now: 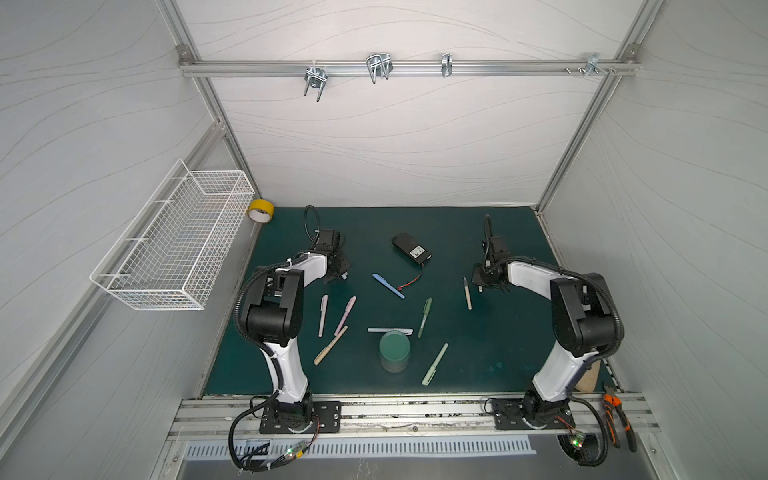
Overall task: Open the pen caps
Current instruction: 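Lower both grippers to the table, left holding the blue cap, right the uncapped pen, then reach the right gripper to the light blue capped pen near the black box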
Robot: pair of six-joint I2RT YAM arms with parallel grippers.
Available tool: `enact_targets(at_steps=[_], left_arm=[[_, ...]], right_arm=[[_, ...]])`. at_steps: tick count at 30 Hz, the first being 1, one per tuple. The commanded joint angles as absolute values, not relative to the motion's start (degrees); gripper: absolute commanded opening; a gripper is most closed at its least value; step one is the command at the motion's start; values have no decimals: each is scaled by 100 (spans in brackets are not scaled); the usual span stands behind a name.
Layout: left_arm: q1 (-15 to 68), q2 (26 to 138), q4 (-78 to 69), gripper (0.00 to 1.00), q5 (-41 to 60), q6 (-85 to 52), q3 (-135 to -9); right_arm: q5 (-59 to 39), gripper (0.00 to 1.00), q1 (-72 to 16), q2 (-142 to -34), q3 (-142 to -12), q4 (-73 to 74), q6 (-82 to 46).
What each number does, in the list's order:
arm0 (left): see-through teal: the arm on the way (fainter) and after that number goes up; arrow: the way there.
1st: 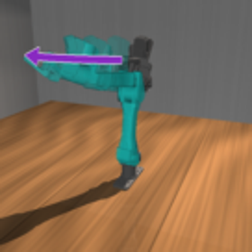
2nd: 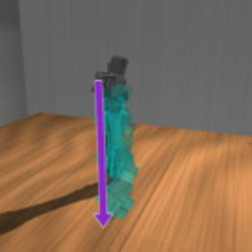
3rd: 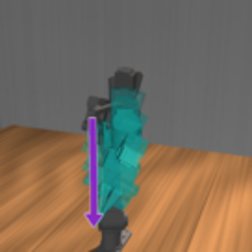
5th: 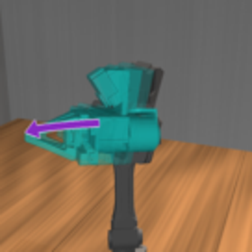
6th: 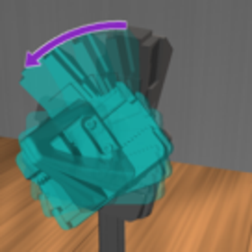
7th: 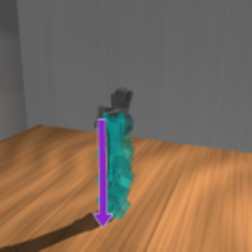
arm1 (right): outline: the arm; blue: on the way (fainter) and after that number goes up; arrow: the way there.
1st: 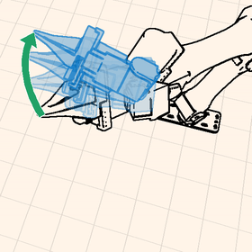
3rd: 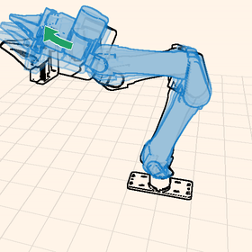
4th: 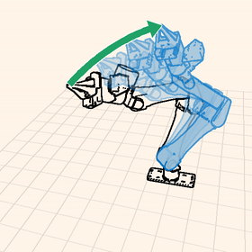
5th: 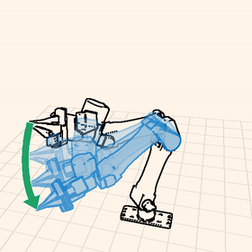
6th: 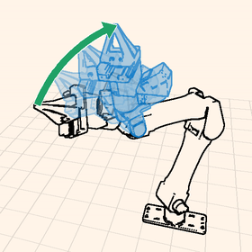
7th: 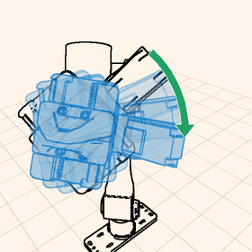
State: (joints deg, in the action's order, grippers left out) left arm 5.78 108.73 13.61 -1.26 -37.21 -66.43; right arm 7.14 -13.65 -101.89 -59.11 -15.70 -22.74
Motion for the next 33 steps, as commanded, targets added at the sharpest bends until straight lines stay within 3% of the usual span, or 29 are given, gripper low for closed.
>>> enact_targets(at_steps=[1,8,13,22,27,33], left_arm=[[554,11083,1634,6,-457,-3657,-6693],[558,11106,1639,31,-409,-3673,-6603],[530,10978,1593,41,-439,-3673,-6497],[541,10489,1270,49,-121,-3830,-6238],[839,9663,1143,57,-280,-3909,-5891],[1450,8395,1035,63,-480,-4310,-5260]], right_arm=[[559,2,-1319,-10444,-6047,-1870,-2382],[521,22,-1311,-10611,-6118,-1907,-2415],[622,35,-1312,-10369,-6049,-1877,-2396],[785,44,-1482,-8929,-5549,-1451,-2051],[610,48,-2035,-8065,-5335,-1260,-1673],[-587,51,-2849,-7645,-5249,-705,-1124]])
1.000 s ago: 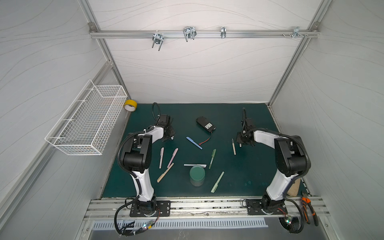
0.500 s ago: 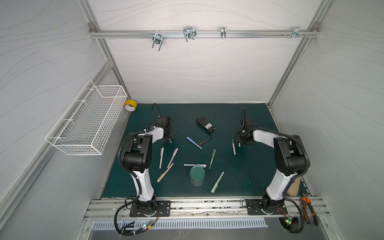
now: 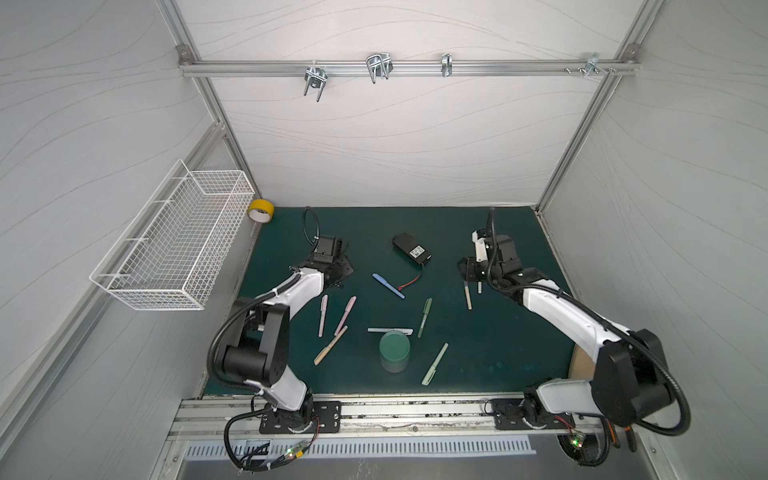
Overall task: Open the pen caps
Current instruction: 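Reach the right gripper to the light blue capped pen near the black box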
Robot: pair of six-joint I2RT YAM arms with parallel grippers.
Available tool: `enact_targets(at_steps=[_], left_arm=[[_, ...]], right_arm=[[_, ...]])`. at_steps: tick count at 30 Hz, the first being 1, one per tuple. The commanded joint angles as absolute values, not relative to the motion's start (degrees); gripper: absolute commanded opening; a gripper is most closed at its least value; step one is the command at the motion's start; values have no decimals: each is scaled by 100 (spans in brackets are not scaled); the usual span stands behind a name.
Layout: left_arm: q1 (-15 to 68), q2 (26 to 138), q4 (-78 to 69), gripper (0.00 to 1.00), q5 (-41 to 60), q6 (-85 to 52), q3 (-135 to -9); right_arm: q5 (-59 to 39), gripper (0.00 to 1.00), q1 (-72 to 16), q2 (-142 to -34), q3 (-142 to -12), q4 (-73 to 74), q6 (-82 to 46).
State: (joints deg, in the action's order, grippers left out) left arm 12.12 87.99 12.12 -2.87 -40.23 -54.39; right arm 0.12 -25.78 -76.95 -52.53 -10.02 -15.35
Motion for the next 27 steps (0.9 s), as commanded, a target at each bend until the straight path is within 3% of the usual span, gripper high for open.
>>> enact_targets(at_steps=[1,7,9,18,27], left_arm=[[1581,8217,1062,64,-512,-4337,-5183],[1992,7473,840,67,-166,-4470,-4516],[2066,7307,639,66,21,-4374,-4262],[2399,6825,-694,66,565,-3752,-3212],[2399,6724,-897,65,1045,-3287,-3114]], right_arm=[[-719,51,-3023,-7719,-5366,-773,-1002],[-776,51,-3777,-8349,-6094,-1659,-713],[-656,45,-3835,-8460,-6131,-1873,-1005],[706,43,-4379,-8565,-6004,-2459,-1806],[672,46,-4411,-8338,-5788,-1922,-458]])
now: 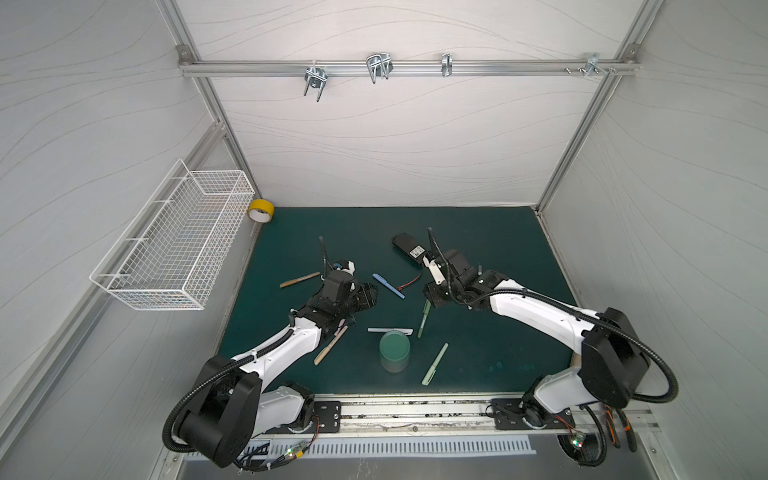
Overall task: Open the pen caps
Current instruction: 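Reach the right gripper to the light blue capped pen near the black box, then grasp the light blue pen with the right gripper and lift it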
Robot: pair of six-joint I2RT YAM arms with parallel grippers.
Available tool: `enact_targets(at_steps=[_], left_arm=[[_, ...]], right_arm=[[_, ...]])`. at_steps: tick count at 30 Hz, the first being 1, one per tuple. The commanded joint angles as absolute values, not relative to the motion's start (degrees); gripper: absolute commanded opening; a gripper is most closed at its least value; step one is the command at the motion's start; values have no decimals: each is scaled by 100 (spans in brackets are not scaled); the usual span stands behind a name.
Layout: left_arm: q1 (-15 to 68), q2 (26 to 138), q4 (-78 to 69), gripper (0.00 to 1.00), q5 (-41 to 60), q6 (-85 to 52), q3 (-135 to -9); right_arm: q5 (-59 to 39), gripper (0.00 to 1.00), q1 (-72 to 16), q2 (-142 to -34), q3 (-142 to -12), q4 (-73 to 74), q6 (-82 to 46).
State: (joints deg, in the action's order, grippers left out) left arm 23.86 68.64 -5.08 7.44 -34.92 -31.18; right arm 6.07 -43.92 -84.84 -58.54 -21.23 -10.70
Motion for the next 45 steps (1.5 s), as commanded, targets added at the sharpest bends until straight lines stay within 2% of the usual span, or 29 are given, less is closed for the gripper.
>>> enact_targets(at_steps=[1,5,10,16,20,34,45], left_arm=[[2399,6702,-924,65,1105,-3288,-3093],[2399,6750,-788,65,1194,-3357,-3123],[2312,6762,-400,65,624,-3889,-3070],[1751,7095,-673,65,1268,-4405,-2914],[1524,7061,-1204,65,1608,-4613,-2604],[1512,6906,-1098,65,1626,-4592,-2575],[1486,6922,-1099,65,1629,-4607,-2558]], right_arm=[[519,46,-4407,-8383,-5827,-1865,-294],[26,46,-4412,-8887,-6314,-1979,209],[-568,51,-4408,-9811,-7264,-2398,413],[-940,56,-4407,-10772,-7939,-2242,494],[-958,55,-4420,-11211,-8263,-2251,610],[-221,55,-4636,-12451,-9501,-2604,810],[-11,47,-4730,-13025,-10008,-2698,909]])
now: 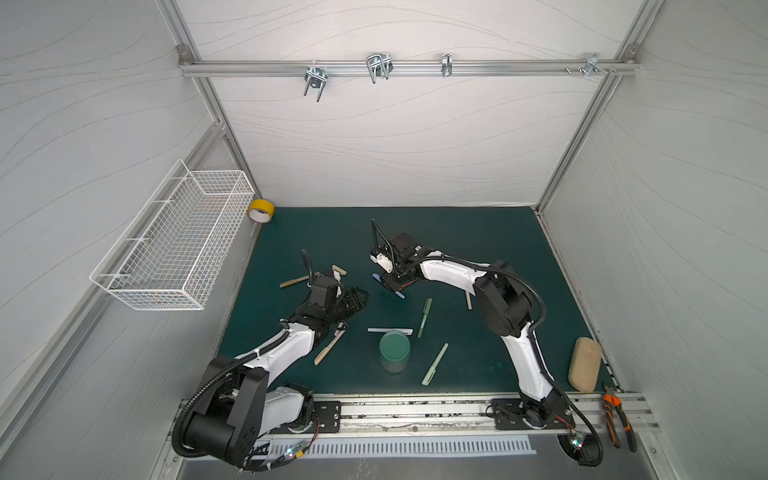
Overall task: Open the pen caps
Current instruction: 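Grasp the light blue pen with the right gripper and lift it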
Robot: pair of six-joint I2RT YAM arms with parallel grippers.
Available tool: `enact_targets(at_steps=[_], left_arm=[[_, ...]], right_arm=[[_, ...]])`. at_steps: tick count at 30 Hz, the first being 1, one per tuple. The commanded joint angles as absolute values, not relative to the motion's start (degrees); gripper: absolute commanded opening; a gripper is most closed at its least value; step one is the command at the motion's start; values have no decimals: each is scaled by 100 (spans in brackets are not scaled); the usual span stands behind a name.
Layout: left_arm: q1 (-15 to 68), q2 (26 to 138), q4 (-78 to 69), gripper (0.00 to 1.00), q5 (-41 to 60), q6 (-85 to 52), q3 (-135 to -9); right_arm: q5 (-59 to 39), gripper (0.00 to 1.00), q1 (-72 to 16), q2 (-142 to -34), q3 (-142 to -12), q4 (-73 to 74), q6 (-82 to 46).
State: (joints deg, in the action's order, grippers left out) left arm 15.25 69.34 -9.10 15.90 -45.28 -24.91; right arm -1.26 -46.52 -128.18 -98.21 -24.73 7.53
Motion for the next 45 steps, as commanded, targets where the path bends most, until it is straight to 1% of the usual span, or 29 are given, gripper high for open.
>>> enact_targets(at_steps=[1,3,7,12,14,17,21,23,25,31,34,37,41,43,45], left_arm=[[1485,6924,-1099,65,1633,-4606,-2558],[1485,6932,-1099,65,1626,-4614,-2551],[1476,6964,-1100,65,1626,-4613,-2566],[1468,7040,-1020,64,1589,-4674,-2610],[1461,7053,-1027,64,1599,-4685,-2610],[1452,7017,-999,64,1613,-4668,-2606],[1450,6953,-934,64,1573,-4610,-2625],[1450,6923,-899,64,1573,-4588,-2635],[1457,6848,-758,64,1529,-4478,-2692],[1455,6368,-476,63,1371,-4311,-2714],[1564,6084,-329,62,1305,-4123,-2760],[1727,5827,-247,62,1149,-4077,-2751],[1827,5623,-288,62,1208,-4069,-2743],[1868,5510,-285,62,1258,-4032,-2744],[1968,5422,-84,62,1191,-3908,-2843]], right_arm=[[-24,44,-4737,-13078,-10053,-2716,907],[-48,40,-4755,-13165,-10135,-2746,909],[-4,33,-4803,-13262,-10195,-2750,911],[62,21,-4809,-13280,-10148,-2692,905],[54,21,-4810,-13233,-10090,-2665,1080],[-9,16,-4807,-13113,-9943,-2571,1125],[-127,6,-4741,-12924,-9759,-2481,1125],[-204,2,-4689,-12740,-9651,-2409,1117],[-356,2,-4619,-12431,-9474,-2252,1095],[-972,0,-4309,-11015,-8663,-1617,1067],[-986,0,-4208,-10302,-8284,-1431,1209],[-1102,0,-4185,-9512,-7738,-1142,1782],[-1310,0,-4187,-8480,-6843,-396,3045],[-1803,0,-4179,-7961,-6299,48,4166],[-2313,0,-4201,-7570,-5915,108,5315]])
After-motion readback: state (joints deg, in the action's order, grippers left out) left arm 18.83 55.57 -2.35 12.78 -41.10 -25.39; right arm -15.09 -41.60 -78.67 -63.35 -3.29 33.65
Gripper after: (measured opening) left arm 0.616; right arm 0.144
